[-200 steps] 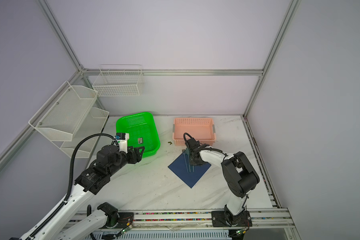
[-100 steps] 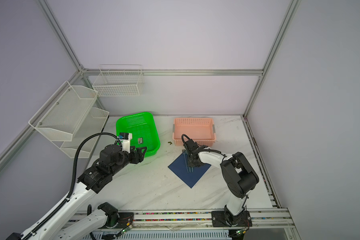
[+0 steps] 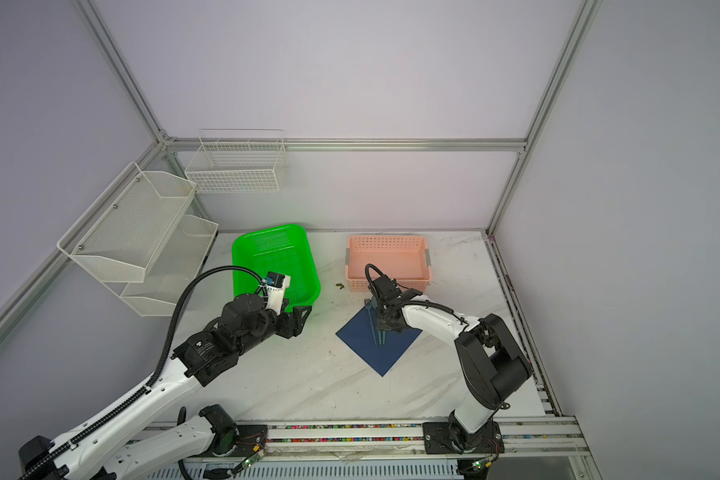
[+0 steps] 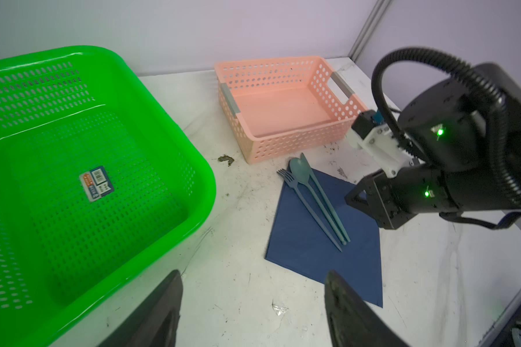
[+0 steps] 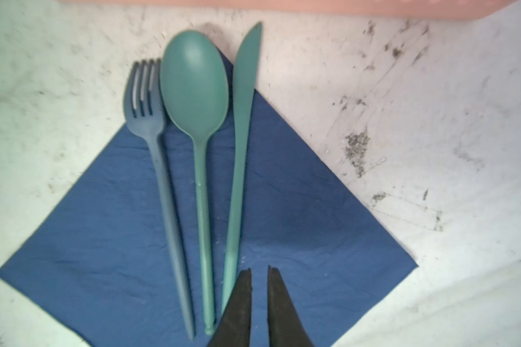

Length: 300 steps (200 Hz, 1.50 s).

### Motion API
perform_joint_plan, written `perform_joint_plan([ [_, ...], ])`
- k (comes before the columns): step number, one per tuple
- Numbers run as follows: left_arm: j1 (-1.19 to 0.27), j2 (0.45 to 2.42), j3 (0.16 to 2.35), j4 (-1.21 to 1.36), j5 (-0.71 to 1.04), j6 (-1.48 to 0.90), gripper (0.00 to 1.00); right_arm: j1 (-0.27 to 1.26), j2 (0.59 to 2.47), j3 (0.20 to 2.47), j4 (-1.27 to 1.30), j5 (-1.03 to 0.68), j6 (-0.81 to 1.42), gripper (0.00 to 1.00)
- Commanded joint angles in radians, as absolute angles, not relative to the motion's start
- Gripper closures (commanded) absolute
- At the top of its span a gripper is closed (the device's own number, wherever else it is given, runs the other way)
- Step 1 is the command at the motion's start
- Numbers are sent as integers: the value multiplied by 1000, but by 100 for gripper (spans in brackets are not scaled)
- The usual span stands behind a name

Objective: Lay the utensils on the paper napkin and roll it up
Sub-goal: 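Swing the left gripper toward the near napkin corner while the right gripper rises, then lower the left gripper onto the napkin corner nearest the robot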

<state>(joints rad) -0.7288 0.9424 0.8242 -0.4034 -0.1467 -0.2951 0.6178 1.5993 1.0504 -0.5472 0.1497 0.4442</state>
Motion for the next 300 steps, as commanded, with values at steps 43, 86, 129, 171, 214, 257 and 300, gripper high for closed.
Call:
perform_joint_plan([
  [43, -1079, 1195, 944, -322, -187, -62, 28, 449, 1379, 1153, -617, 238, 427, 76],
  [86, -1160, 1392, 1041, -289, -90, -3, 29, 334, 1318, 1186, -625, 193, 379, 73],
  [129, -1179, 1583, 1144, -289, -28, 42, 32, 324, 1304, 1166, -582, 140, 393, 73],
  [171, -1178, 1709, 1222, -310, 33, 78, 35, 323, 1300, 1149, -565, 128, 396, 73],
  [214, -1179, 1806, 1271, -354, 42, 96, 39, 305, 1280, 1137, -557, 141, 399, 72],
  [257, -1178, 1869, 1302, -396, 28, 114, 43, 281, 1258, 1151, -558, 142, 398, 73],
  [300, -1179, 1903, 1312, -415, 6, 126, 47, 274, 1256, 1132, -545, 124, 399, 73],
])
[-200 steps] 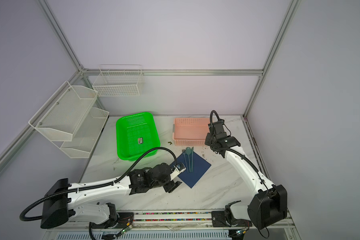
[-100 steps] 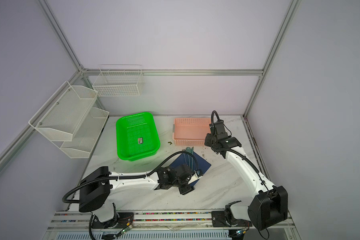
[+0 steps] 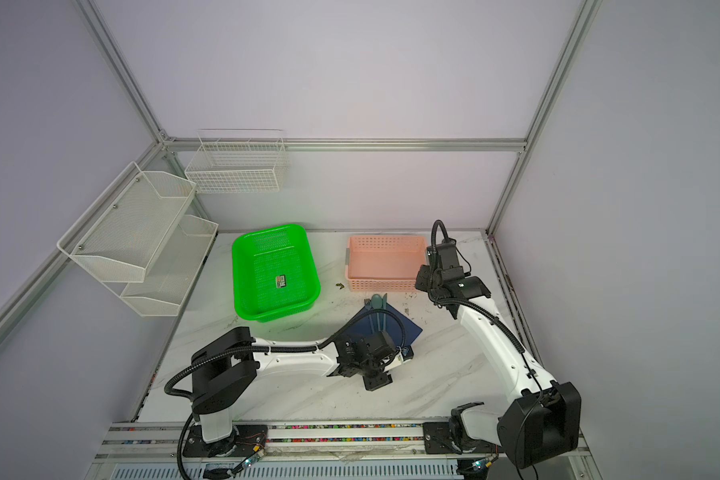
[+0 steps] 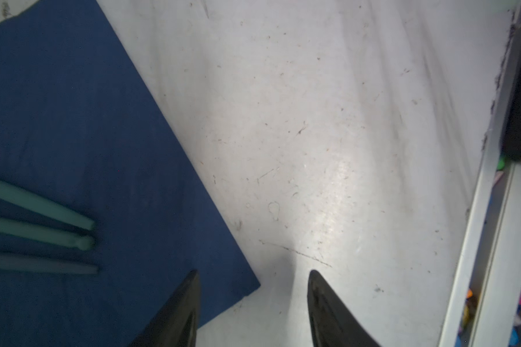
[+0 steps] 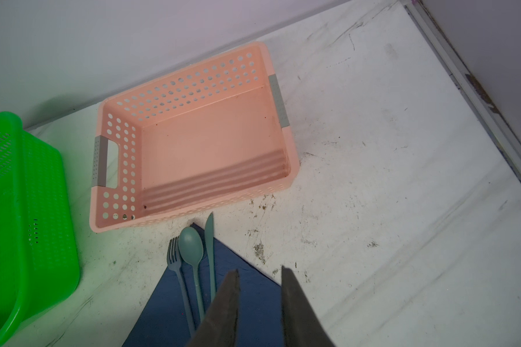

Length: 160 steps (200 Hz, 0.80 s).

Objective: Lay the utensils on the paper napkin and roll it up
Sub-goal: 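Lower the left gripper onto the napkin corner nearest the robot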

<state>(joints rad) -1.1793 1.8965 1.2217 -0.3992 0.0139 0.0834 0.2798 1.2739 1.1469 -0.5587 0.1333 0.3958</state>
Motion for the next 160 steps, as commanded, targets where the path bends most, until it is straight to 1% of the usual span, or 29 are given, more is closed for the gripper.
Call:
perform_joint_plan([
  [1, -1178, 1904, 1313, -416, 6, 127, 47, 274, 1257, 1131, -545, 123, 399, 73],
  [60, -1174, 1925, 1311, -433, -25, 135, 50, 269, 1249, 1110, -531, 112, 404, 73],
  [89, -1173, 1945, 1324, -448, -27, 143, 55, 269, 1244, 1107, -530, 104, 405, 73],
  [131, -1173, 1960, 1333, -477, -33, 164, 65, 268, 1234, 1100, -523, 93, 411, 72],
  [160, -1174, 1965, 1335, -507, -50, 173, 67, 268, 1229, 1098, -524, 93, 411, 73],
])
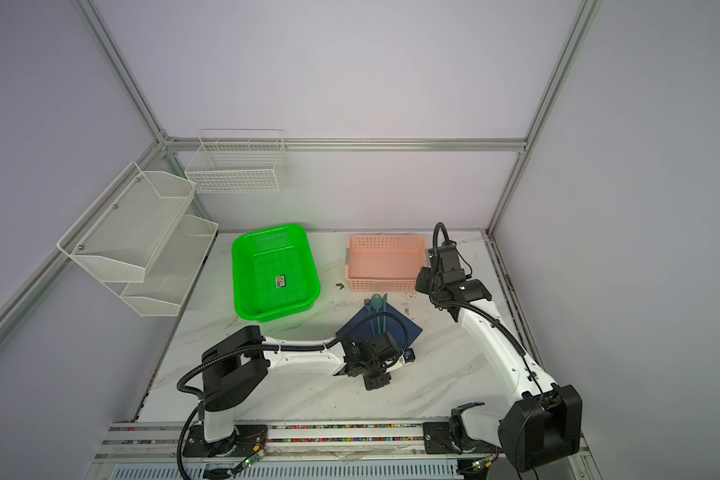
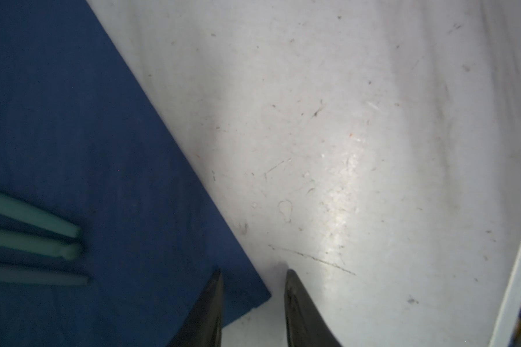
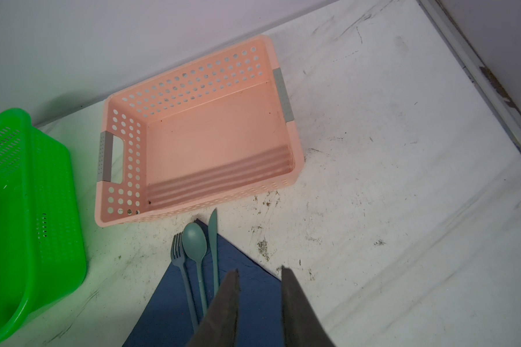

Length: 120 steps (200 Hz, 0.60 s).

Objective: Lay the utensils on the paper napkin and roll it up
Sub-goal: 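Lower the left gripper onto the napkin corner nearest the robot, then close the left gripper on the napkin corner and lift it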

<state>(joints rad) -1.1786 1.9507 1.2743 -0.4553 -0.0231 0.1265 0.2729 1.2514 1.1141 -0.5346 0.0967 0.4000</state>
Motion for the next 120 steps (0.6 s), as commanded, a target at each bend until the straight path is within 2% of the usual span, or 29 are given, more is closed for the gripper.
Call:
perform_joint_plan([
  [1, -1174, 1965, 1334, -507, -50, 174, 67, 268, 1228, 1098, -525, 93, 411, 73],
  [70, -1173, 1963, 1325, -529, -63, 175, 67, 268, 1227, 1089, -511, 86, 415, 73],
  [95, -1173, 1981, 1334, -541, -54, 175, 69, 266, 1220, 1091, -514, 84, 416, 73],
  [120, -1172, 1984, 1334, -547, -32, 178, 75, 266, 1212, 1088, -515, 88, 417, 73],
])
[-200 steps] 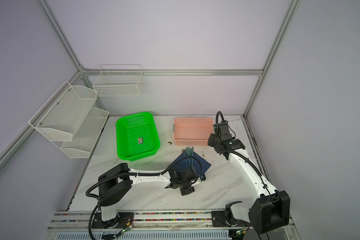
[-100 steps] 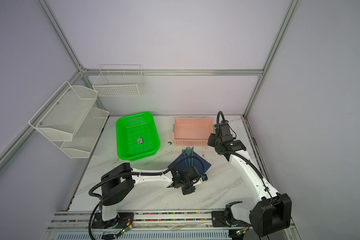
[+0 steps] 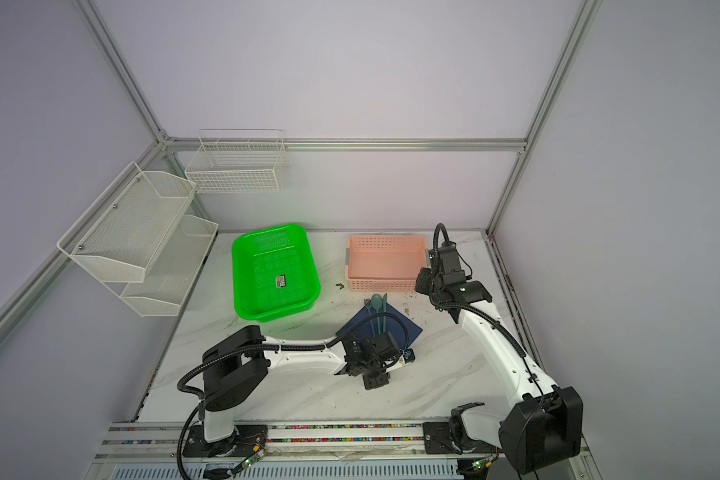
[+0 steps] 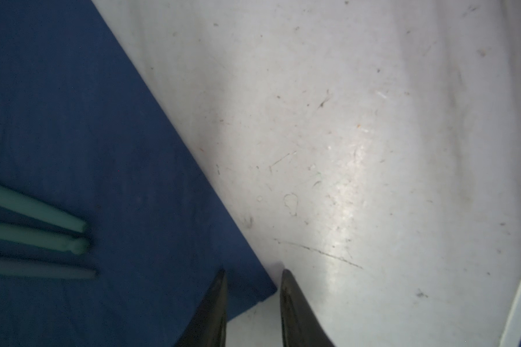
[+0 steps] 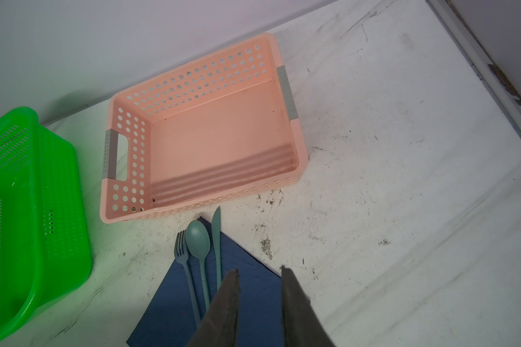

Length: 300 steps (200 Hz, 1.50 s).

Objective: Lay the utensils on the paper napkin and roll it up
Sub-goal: 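Close the left gripper on the napkin corner and lift it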

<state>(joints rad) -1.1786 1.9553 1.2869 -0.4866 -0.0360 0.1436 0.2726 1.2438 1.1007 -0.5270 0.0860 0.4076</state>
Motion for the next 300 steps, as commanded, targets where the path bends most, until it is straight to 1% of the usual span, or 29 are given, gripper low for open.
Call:
perform_joint_plan([
  [1, -1172, 1984, 1334, -547, -32, 179, 75, 266, 1212, 1088, -515, 89, 417, 73],
  [22, -1170, 1989, 1338, -557, -24, 179, 80, 265, 1213, 1088, -514, 84, 418, 73],
  [103, -1158, 1963, 1352, -566, -33, 185, 94, 264, 1193, 1092, -511, 87, 421, 73],
  [190, -1133, 1877, 1402, -572, -79, 210, 95, 263, 1185, 1082, -498, 81, 426, 73],
  [300, -1054, 1870, 1466, -562, -127, 269, 96, 264, 1186, 1071, -477, 59, 431, 73],
])
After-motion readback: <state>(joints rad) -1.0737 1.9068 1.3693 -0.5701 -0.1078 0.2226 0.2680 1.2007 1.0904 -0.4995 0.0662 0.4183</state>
